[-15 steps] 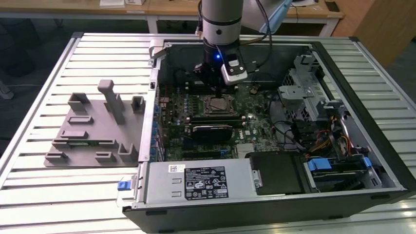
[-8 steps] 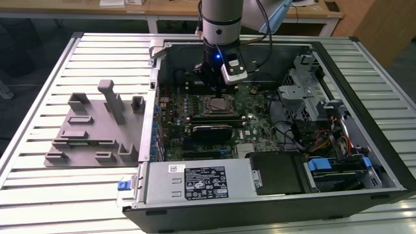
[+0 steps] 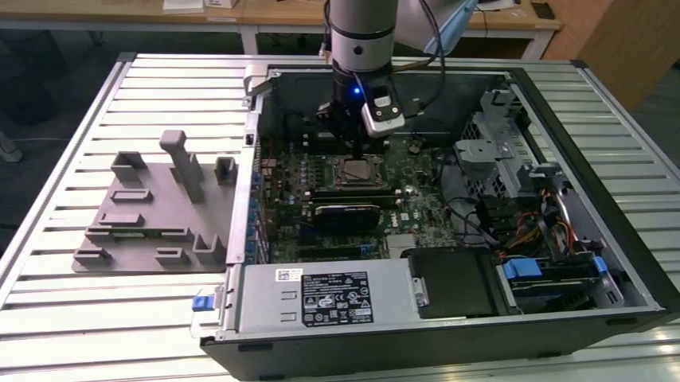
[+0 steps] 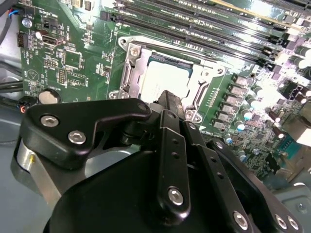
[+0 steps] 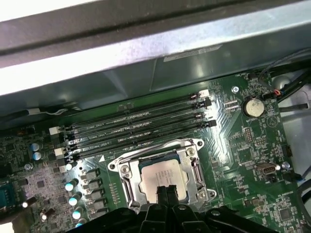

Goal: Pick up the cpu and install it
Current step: 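Install the second cpu locking lever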

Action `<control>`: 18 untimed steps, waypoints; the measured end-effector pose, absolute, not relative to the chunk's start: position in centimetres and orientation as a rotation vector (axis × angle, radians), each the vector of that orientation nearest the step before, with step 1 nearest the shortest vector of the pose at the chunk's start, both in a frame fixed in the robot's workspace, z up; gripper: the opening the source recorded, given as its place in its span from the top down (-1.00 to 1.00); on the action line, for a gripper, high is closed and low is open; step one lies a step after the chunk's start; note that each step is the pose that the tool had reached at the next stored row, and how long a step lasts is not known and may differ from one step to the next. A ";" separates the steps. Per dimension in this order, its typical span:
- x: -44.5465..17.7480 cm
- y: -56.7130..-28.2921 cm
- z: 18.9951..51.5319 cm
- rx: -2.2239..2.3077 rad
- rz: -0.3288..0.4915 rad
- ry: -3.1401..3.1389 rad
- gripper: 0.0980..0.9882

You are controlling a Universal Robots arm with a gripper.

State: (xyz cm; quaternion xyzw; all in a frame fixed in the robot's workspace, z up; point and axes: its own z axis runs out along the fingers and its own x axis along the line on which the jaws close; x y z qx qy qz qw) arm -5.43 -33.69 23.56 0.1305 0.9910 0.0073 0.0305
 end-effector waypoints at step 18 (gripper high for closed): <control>-5.4 -35.4 24.7 0.402 0.020 3.054 0.98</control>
